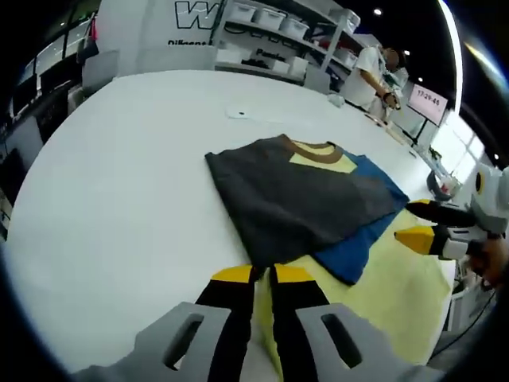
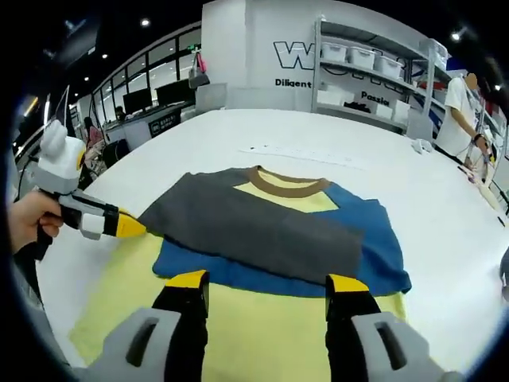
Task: Fold the garment on the visible template until the final outline fits inside the template.
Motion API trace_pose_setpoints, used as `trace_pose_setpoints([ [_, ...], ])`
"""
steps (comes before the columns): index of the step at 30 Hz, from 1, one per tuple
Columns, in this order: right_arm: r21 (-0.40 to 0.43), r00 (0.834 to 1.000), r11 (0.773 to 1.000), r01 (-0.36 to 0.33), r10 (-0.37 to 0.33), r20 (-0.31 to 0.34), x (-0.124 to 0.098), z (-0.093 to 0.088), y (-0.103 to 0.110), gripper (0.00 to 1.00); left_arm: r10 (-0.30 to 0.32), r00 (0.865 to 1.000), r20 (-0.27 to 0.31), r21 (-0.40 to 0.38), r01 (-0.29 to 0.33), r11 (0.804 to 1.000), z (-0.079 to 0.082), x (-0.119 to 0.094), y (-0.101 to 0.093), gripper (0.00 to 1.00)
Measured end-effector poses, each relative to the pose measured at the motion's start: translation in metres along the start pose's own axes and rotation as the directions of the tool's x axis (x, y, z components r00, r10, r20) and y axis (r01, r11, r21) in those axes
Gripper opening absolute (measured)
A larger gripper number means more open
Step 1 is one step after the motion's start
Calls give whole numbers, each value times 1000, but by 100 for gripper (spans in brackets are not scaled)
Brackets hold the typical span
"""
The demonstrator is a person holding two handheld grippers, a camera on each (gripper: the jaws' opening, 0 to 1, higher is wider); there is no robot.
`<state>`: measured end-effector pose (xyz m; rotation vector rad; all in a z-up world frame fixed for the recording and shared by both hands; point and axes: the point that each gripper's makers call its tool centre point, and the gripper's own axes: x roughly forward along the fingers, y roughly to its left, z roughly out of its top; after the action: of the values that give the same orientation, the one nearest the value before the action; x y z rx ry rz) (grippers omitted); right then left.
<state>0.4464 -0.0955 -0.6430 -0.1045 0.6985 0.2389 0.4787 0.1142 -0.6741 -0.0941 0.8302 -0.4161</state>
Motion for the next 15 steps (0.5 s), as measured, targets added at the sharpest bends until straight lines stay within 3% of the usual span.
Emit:
trace_pose_setpoints([
  [3,-4,1000,1000,9,-9,-8,-4,-5,-10,57,8,1000,-2,-24,-8,1000,0,-1,2,5],
  [10,3,1000,1000,21,-21,-18,-11,-10,-22,57,31,1000,-4,12,-31,999,-1,-4,7,5],
  [15,-2,1000,1000,14,-14,-16,-15,-12,-22,57,64,998,-15,16,-64,998,-3,-12,23,5],
])
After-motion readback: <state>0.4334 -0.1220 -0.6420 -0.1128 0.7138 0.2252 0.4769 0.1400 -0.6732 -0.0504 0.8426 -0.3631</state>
